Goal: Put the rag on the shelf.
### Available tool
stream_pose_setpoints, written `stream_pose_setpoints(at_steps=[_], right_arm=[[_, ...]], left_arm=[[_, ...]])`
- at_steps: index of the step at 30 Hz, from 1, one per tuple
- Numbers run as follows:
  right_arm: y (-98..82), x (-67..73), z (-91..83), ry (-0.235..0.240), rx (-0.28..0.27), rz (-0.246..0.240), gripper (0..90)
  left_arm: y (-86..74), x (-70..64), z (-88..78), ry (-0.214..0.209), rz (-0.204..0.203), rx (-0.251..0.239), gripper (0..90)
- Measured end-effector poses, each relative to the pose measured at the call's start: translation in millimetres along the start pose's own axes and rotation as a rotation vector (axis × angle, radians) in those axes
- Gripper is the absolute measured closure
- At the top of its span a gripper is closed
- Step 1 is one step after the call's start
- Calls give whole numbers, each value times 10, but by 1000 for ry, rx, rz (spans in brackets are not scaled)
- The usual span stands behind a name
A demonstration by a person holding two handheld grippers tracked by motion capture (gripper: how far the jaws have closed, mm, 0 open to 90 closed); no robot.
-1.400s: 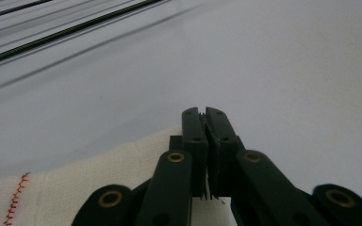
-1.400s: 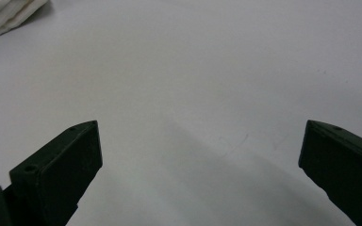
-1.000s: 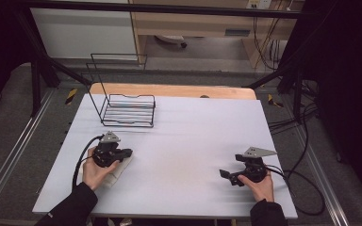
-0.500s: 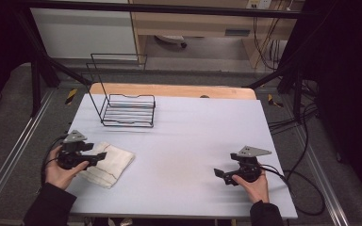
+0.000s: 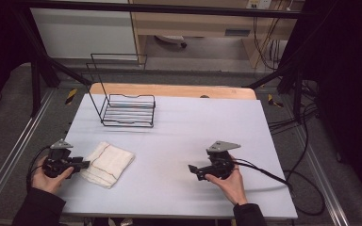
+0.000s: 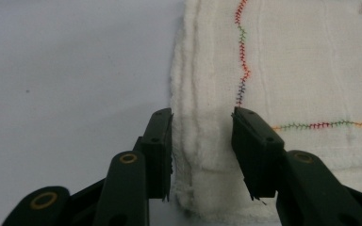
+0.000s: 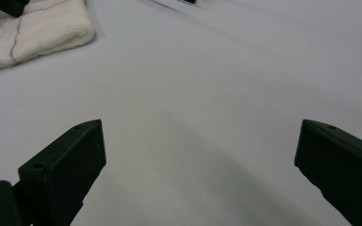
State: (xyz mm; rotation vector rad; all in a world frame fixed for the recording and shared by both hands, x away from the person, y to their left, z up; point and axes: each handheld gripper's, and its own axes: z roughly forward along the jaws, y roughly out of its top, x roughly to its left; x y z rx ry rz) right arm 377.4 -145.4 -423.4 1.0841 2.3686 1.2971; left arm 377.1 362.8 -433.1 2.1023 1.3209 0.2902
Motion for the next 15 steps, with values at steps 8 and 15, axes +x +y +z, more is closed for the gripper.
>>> stream_pose_setpoints(at_steps=[8,15], right_arm=[[365,381,478,59,-14,-15,98],[569,699,1028,91,14,-23,186]], left_arm=[[-45,-20,-10,2,-3,7,665],[-36,-77,-15,20,14,24,721]])
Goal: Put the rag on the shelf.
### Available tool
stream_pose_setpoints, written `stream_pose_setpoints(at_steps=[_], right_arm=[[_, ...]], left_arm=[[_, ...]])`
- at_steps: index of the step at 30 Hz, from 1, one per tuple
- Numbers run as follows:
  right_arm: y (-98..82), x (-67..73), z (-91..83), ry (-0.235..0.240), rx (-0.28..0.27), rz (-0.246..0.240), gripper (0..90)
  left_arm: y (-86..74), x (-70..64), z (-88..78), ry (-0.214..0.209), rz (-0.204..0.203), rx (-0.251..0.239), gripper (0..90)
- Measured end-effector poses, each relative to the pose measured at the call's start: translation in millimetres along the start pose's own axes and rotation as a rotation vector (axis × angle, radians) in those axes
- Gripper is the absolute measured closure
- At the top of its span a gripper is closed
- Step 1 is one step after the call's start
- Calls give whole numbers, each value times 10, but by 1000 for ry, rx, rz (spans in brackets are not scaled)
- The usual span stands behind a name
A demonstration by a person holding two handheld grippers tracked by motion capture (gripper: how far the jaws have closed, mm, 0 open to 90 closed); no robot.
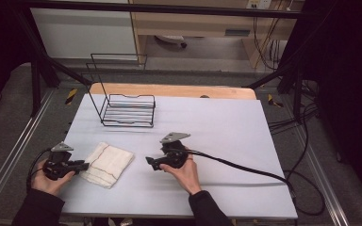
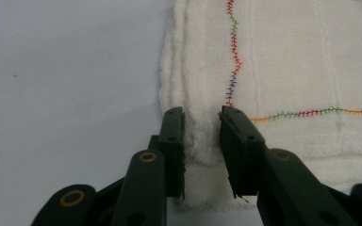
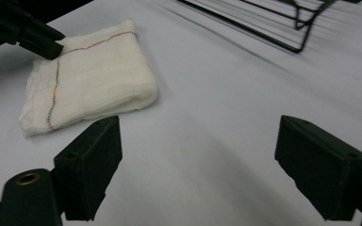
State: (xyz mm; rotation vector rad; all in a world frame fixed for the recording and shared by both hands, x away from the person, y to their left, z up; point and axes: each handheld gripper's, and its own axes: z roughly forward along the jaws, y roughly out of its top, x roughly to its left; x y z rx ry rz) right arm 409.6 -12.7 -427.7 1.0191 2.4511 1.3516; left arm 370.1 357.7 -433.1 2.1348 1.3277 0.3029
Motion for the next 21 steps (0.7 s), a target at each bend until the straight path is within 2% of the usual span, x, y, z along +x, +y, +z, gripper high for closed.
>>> stream_pose_setpoints(at_steps=[5,10,17,18,19,21], right_arm=[[97,177,361,12,24,-9,274],[174,263,615,12,40,17,375],[172,317,790,30,101,56,541],[172,317,790,30,101,56,541],[171,327,797,52,111,78,620],[173,328,801,71,118,101,698]], left_arm=[[-5,-4,-11,-11,4,0,769],[-8,-12,-15,-8,10,-1,802],[-14,0,-18,-19,4,-8,811],[-14,0,-18,-19,4,-8,814],[-15,3,-20,-20,-2,-9,816],[-16,7,-24,-21,-7,-9,820]])
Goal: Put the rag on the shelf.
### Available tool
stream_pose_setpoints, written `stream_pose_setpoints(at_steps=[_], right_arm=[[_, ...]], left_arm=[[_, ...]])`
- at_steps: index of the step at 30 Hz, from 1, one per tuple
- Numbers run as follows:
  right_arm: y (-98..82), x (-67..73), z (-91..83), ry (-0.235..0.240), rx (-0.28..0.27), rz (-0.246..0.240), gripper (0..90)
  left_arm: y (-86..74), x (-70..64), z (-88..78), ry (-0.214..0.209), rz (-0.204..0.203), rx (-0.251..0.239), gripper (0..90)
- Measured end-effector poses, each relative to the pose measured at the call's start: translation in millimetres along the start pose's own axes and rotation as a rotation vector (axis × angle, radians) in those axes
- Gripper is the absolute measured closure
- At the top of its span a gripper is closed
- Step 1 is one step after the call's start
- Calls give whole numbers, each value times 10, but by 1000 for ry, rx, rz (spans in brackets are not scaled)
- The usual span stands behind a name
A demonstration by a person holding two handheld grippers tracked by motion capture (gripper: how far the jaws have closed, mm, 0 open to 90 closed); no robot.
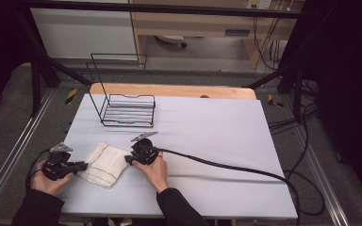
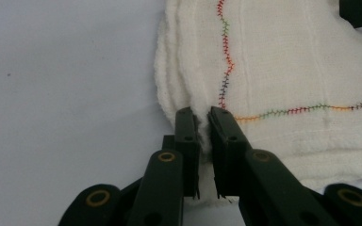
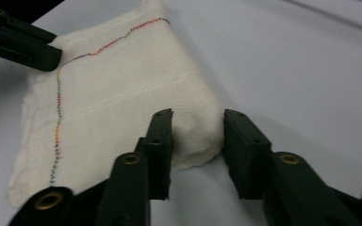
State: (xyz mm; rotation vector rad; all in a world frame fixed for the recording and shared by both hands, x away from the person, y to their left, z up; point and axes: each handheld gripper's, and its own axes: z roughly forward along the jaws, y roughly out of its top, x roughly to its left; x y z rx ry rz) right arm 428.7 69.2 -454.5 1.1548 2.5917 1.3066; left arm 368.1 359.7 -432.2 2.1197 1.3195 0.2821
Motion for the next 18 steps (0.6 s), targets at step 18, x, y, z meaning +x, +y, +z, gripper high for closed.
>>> stream_pose_setpoints(at_steps=[18], right_arm=[[275,-174,-142,-79,-13,-62,828]], left_arm=[[-6,-397,18,-44,15,-20,794]])
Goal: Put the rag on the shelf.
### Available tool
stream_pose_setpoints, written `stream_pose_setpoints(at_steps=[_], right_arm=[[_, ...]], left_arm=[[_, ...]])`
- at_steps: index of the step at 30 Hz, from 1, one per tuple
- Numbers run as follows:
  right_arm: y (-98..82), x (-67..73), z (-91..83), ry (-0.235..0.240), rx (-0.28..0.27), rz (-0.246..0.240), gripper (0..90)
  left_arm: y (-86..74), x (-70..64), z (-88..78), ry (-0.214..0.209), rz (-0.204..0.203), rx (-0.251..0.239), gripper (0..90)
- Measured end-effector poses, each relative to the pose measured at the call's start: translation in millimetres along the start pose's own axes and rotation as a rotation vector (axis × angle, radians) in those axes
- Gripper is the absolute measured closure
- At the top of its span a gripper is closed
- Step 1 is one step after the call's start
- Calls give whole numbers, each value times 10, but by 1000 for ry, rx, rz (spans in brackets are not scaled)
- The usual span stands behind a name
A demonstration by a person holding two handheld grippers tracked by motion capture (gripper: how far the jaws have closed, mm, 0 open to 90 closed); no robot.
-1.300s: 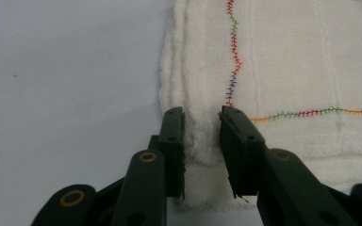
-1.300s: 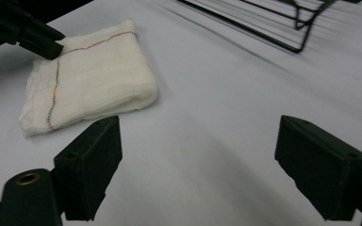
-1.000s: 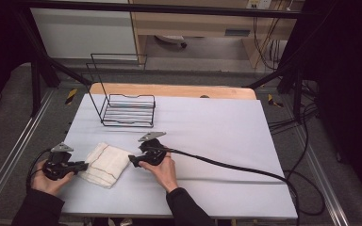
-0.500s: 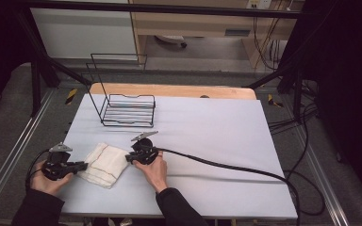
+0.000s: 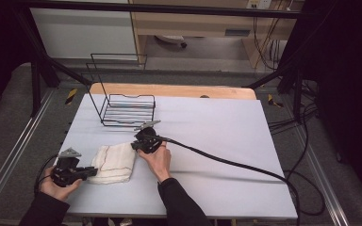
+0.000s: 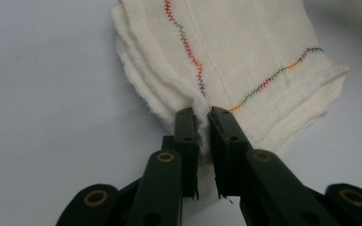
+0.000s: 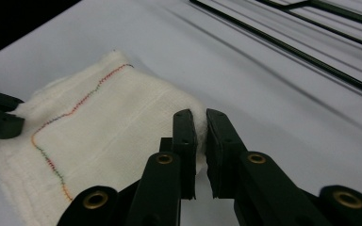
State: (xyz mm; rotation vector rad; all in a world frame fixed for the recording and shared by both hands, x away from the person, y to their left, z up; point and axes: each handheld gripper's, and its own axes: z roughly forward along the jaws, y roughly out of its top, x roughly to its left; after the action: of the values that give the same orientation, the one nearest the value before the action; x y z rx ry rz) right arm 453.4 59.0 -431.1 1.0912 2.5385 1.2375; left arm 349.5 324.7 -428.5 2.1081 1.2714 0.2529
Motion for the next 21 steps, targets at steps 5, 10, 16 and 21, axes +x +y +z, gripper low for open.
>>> stream_pose_setpoints(at_steps=[5,10,16,21], right_arm=[[-84,-17,84,-3,1,-30,765],[-61,-6,-46,19,-39,-59,581],[-56,-46,-272,17,-74,-77,370],[-114,-91,-421,16,-74,-80,260]], left_arm=[[55,78,-51,41,-12,-35,594],[256,238,-75,93,-34,-86,405],[488,299,122,105,1,-64,295],[543,372,327,108,-19,-41,407]])
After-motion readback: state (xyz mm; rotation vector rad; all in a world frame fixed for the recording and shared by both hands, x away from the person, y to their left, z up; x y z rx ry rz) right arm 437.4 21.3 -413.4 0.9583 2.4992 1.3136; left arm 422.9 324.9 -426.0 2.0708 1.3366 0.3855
